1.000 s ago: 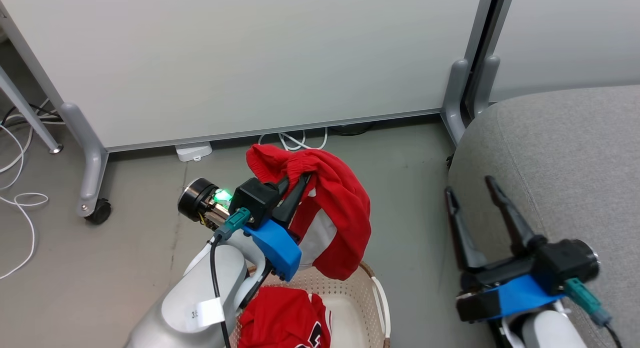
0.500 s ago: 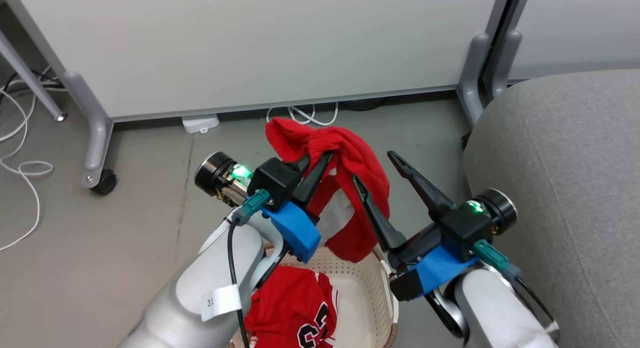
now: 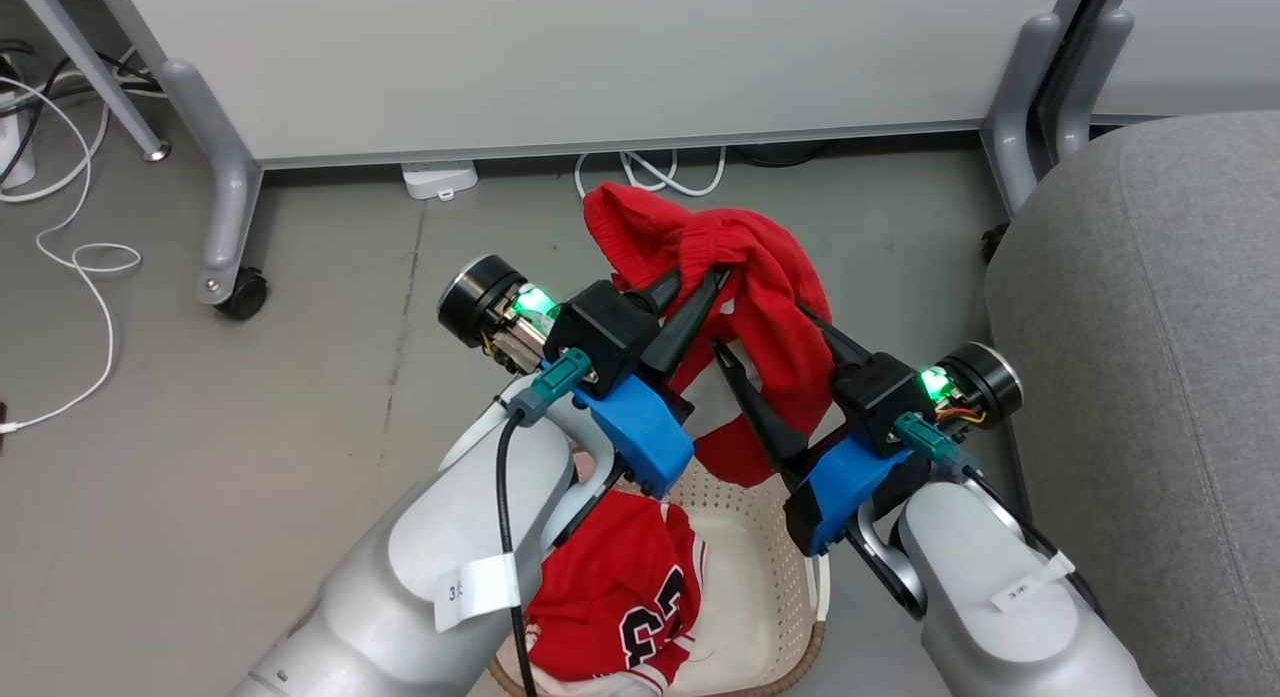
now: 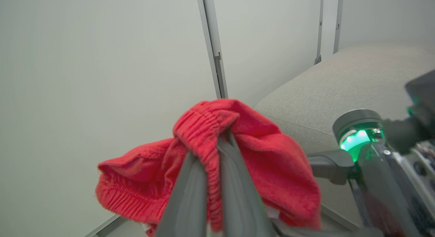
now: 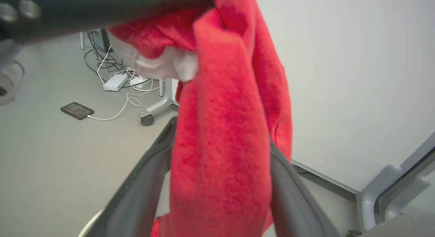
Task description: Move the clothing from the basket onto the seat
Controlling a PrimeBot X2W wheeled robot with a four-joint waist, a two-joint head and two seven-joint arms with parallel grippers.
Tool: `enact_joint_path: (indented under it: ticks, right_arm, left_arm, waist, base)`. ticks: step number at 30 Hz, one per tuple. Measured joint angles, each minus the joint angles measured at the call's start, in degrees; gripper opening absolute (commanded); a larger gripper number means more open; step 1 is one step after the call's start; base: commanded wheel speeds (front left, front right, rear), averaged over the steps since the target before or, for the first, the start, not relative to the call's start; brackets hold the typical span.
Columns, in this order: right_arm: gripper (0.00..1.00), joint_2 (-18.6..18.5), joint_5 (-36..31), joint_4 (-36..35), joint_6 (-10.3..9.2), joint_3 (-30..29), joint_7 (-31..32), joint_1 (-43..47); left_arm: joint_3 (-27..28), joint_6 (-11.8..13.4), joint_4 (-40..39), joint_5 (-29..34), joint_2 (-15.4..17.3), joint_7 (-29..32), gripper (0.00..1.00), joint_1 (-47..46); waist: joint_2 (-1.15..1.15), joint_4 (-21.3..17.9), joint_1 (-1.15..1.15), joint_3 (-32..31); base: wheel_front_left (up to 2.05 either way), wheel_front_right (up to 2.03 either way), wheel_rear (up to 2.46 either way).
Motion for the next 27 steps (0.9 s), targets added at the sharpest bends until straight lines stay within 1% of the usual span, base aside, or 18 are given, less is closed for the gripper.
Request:
enact_joint_path:
  ticks: [1, 2, 8, 21, 22, 23, 27]
  right_arm:
    - [0.4, 0.0, 0.0, 1.1, 0.0, -0.1, 0.0, -0.3]
    - [0.0, 0.0, 0.2, 2.0, 0.0, 0.0, 0.0, -0.5]
    - [0.0, 0.1, 2.2, 2.1, 0.0, 1.0, 0.0, -1.9]
    - [0.0, 0.1, 3.3, 1.1, 0.0, 1.1, 0.0, -1.8]
    - [0.0, 0.1, 3.3, 1.1, 0.0, 1.0, 0.0, -1.8]
    - [0.0, 0.1, 3.3, 1.0, 0.0, 1.0, 0.0, -1.8]
    - [0.0, 0.1, 3.9, 0.6, 0.0, 0.4, 0.0, -1.8]
  left_arm:
    - [-0.1, 0.0, -0.1, 0.0, 0.0, 0.0, 0.0, 0.0]
    - [-0.2, 0.0, -0.1, 0.0, -0.1, 0.0, 0.0, 0.0]
    - [-0.2, 0.0, -0.2, 0.0, -0.1, 0.0, 0.0, -0.3]
    - [0.8, 0.0, 0.1, 0.6, 0.0, 0.0, 0.0, -0.2]
    - [1.1, 0.1, -0.1, 1.5, 0.1, 0.0, 0.37, -0.3]
    - [1.2, 0.1, 0.1, 2.4, 0.1, -0.1, 1.0, -0.3]
    - [2.3, 0.1, 0.4, 3.3, 0.0, -0.1, 1.0, -0.1]
  waist:
    - [0.0, 0.1, 0.0, 0.1]
    - [0.0, 0.2, 0.0, 0.2]
    - [0.0, 0.1, 0.0, 0.4]
    - [0.0, -0.7, 0.0, 0.2]
    - [0.0, -0.8, 0.0, 0.2]
    - [0.0, -0.8, 0.0, 0.2]
    - [0.0, -0.9, 0.0, 0.1]
  base:
    - [0.0, 0.0, 0.0]
    - [0.0, 0.0, 0.0]
    - [0.0, 0.0, 0.0]
    - [0.0, 0.0, 0.0]
    - [0.0, 0.0, 0.0]
    - [0.0, 0.0, 0.0]
    - [0.0, 0.0, 0.0]
